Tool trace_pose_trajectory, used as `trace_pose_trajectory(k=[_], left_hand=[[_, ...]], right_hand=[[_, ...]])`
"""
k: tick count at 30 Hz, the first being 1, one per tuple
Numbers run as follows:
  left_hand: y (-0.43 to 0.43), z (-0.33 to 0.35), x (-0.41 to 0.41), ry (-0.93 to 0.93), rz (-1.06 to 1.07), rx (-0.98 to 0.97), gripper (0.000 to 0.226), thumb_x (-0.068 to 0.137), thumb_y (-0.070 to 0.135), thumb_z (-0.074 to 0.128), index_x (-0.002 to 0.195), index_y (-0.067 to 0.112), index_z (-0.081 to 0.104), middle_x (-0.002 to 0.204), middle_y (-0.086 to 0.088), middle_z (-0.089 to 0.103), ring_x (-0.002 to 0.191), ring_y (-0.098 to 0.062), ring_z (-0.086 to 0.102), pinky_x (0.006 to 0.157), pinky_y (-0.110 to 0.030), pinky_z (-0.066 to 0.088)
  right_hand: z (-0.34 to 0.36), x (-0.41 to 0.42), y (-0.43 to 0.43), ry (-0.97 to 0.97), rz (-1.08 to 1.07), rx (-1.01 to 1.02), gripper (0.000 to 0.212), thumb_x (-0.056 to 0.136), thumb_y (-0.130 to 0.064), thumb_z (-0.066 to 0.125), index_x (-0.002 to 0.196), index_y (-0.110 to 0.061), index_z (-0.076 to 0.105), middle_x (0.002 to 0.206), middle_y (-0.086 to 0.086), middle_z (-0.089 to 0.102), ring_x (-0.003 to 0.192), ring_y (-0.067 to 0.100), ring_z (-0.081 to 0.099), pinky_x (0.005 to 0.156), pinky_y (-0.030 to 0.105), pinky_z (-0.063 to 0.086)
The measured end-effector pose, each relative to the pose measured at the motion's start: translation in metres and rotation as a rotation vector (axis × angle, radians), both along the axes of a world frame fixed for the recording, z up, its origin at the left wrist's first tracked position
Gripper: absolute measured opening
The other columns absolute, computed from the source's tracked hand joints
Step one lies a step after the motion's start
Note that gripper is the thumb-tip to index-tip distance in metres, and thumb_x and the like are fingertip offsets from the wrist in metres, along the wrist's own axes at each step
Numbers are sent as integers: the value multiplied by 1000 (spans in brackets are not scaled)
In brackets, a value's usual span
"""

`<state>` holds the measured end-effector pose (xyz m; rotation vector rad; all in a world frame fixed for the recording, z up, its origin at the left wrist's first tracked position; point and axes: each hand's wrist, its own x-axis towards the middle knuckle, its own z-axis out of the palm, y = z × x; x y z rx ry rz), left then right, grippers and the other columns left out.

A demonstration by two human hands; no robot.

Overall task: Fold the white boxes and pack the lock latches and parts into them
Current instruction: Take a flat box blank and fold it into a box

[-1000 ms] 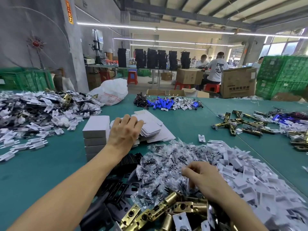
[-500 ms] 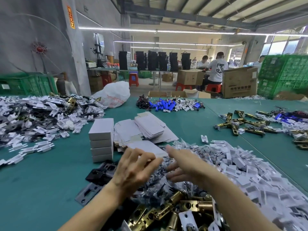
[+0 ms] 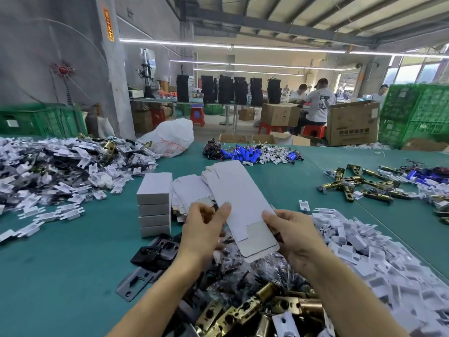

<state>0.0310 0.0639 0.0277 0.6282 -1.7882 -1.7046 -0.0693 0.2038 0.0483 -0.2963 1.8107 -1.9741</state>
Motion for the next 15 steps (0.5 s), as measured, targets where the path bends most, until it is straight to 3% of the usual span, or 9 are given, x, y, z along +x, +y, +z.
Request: trace_pose_trajectory(k=[1, 3, 5, 8, 10, 12, 15], left_hand=[[-1, 5, -3, -31, -101, 225, 43, 90, 55, 63, 110, 18, 55, 104, -4, 70, 85, -26, 73, 68, -40, 63], [-2, 9, -3, -10, -314, 496, 48, 91, 51, 59, 124, 16, 60, 115, -9, 74, 100, -31, 73, 81, -47, 61], [-5, 6, 0, 39, -414, 642, 56, 86, 54, 55, 124, 15, 66, 116, -11, 74, 105, -30, 72, 89, -45, 55], [-11, 1, -2, 23, -376, 701, 52, 98, 55, 46, 123, 14, 66, 115, -11, 74, 104, -29, 72, 93, -47, 54], [-15, -2, -5, -49, -263, 646, 46, 103, 51, 40, 119, 16, 65, 107, -8, 77, 87, -27, 76, 67, -42, 61], [-20, -6, -6, -129, -171, 492, 37, 107, 45, 38, 112, 19, 65, 100, -3, 77, 72, -25, 76, 41, -26, 50], [-31, -15, -6, -146, -108, 381, 29, 107, 32, 45, 106, 12, 67, 87, 1, 78, 60, -20, 72, 36, -21, 42]], right_hand=[[-2, 2, -2, -22, 17, -7, 18, 96, -11, 60, 86, 4, 62, 73, 16, 61, 58, 21, 56, 51, 30, 48], [-5, 6, -5, -46, 73, 2, 20, 98, -16, 58, 92, 3, 61, 82, 23, 59, 70, 27, 55, 61, 35, 46], [-8, 7, -7, -39, 151, 65, 20, 98, -20, 59, 92, -1, 62, 85, 22, 58, 76, 29, 52, 66, 37, 43], [-11, 0, -9, 107, 134, 225, 27, 97, -25, 61, 80, -5, 66, 77, 12, 58, 67, 21, 51, 58, 28, 44], [-11, -9, -5, 278, 2, 325, 33, 96, -26, 62, 75, -1, 69, 71, 7, 62, 64, 18, 52, 63, 29, 44], [-8, -17, 1, 375, -152, 346, 29, 97, -26, 60, 75, -9, 71, 71, 4, 64, 66, 18, 53, 66, 33, 43], [-5, -24, 7, 393, -233, 344, 30, 98, -24, 57, 78, -4, 68, 70, 6, 59, 63, 20, 47, 63, 33, 37]])
